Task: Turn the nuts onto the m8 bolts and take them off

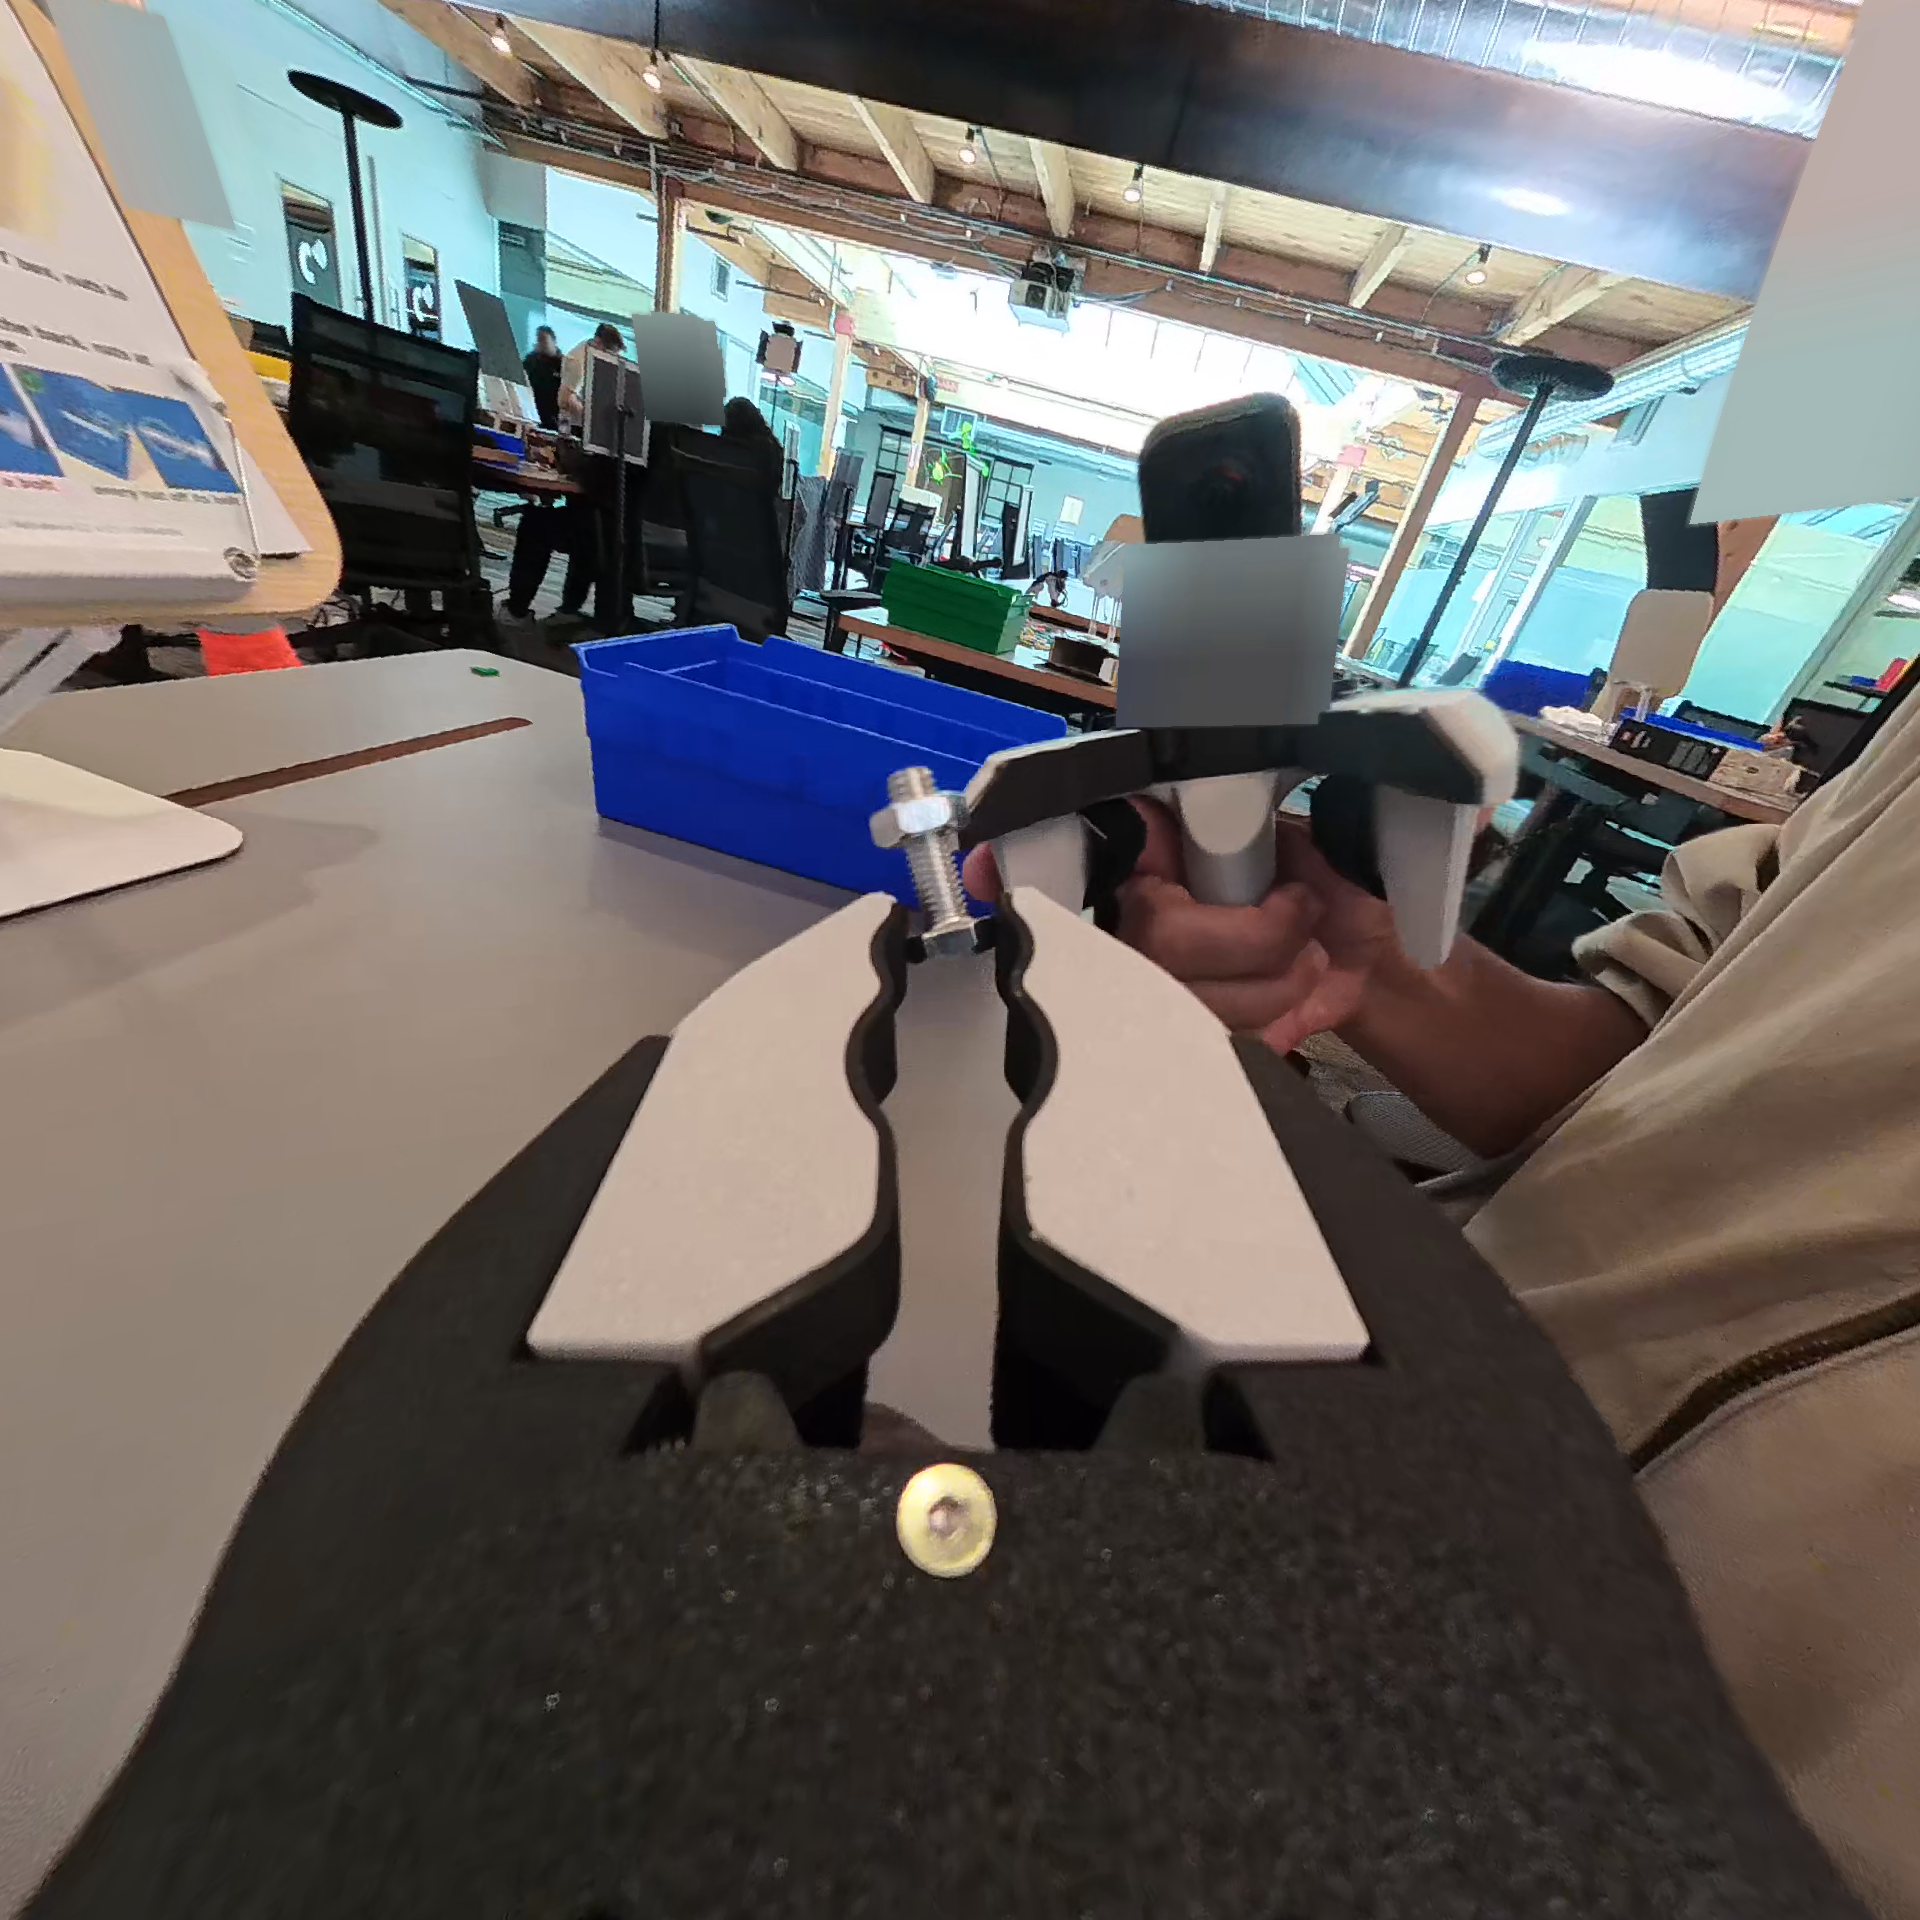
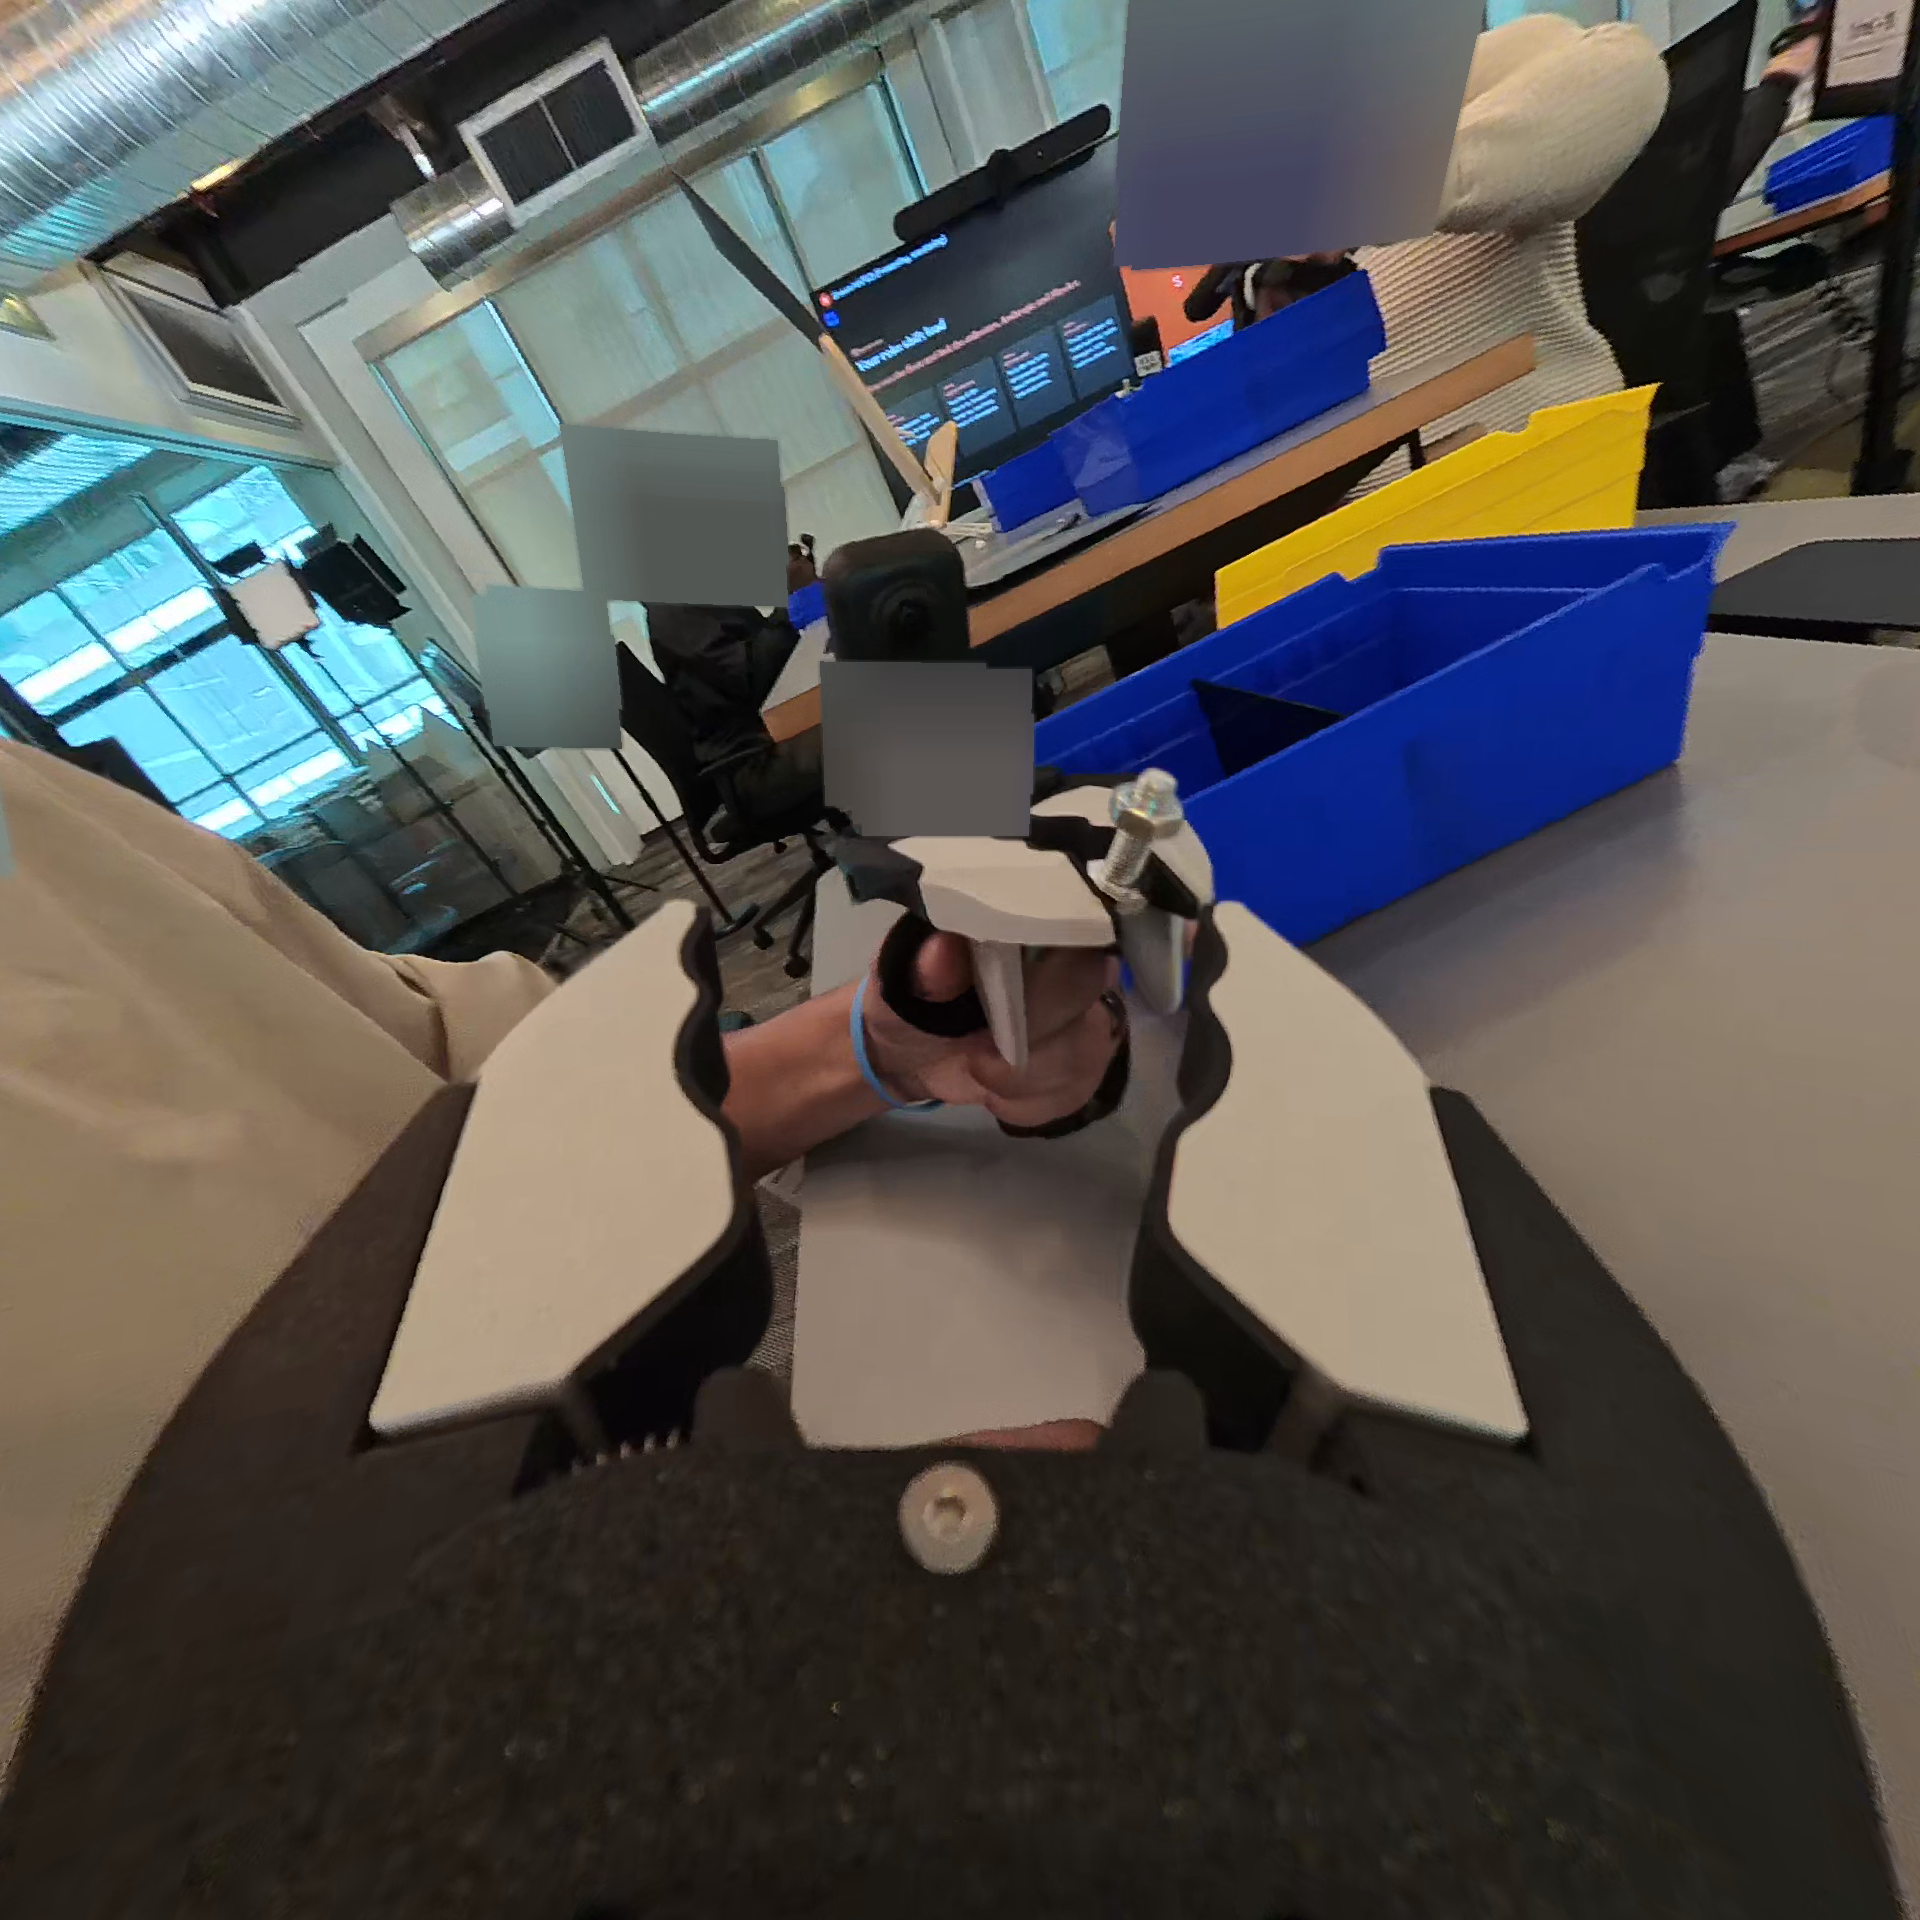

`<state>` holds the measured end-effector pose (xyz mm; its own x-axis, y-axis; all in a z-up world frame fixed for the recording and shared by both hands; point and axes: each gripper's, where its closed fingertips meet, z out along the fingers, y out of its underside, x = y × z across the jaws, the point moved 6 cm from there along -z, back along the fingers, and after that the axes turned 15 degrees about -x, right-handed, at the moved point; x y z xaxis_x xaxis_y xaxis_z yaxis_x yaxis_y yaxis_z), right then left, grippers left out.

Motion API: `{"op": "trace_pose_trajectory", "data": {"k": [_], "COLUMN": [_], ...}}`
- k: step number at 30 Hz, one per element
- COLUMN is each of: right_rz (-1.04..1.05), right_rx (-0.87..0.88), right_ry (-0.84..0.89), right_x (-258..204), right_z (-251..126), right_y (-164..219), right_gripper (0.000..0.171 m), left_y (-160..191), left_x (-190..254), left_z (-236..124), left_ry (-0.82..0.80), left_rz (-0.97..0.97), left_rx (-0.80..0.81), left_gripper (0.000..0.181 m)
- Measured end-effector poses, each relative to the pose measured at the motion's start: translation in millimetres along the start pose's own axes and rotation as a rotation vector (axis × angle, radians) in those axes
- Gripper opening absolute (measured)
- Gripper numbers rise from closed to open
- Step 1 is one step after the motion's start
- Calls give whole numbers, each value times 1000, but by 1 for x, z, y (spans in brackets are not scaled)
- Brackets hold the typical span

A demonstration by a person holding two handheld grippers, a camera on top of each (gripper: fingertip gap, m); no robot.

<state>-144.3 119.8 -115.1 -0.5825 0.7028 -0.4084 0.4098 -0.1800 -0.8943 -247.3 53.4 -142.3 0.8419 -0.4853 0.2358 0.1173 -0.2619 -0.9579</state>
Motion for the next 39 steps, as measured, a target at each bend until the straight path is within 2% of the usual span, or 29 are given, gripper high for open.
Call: {"op": "trace_pose_trajectory", "data": {"k": [9,15,18,22,27,34,38,39], "right_rz": [19,3,-17,-11,-10,19,48,55], "right_rx": [-24,-48,-112,-297,-358,-397,-360,-364], "right_ry": [148,178,196,204,172,168,156,157], "right_x": [15,17,18,25,30,37,40,41], "right_z": [-35,-41,-38,-28,-15,-13,-16,-17], "right_y": [16,18,18,20,15,22,20,21], "right_gripper": [82,79,71,60,52,42,16,16], "left_y": [1,5,7,6,9,7,8,9], "left_x": [-1,-3,-3,2,14,19,22,22], "left_z": [-6,-1,5,18,38,51,55,57], "left_ry": [-29,-60,-149,-278,-299,-293,-301,-307], "left_rz": [6,37,142,403,649,754,791,794], "left_rx": [0,-46,-168,-404,-612,-664,-665,-670], "left_gripper": [16,16,16,16,16,16,16,16]}}
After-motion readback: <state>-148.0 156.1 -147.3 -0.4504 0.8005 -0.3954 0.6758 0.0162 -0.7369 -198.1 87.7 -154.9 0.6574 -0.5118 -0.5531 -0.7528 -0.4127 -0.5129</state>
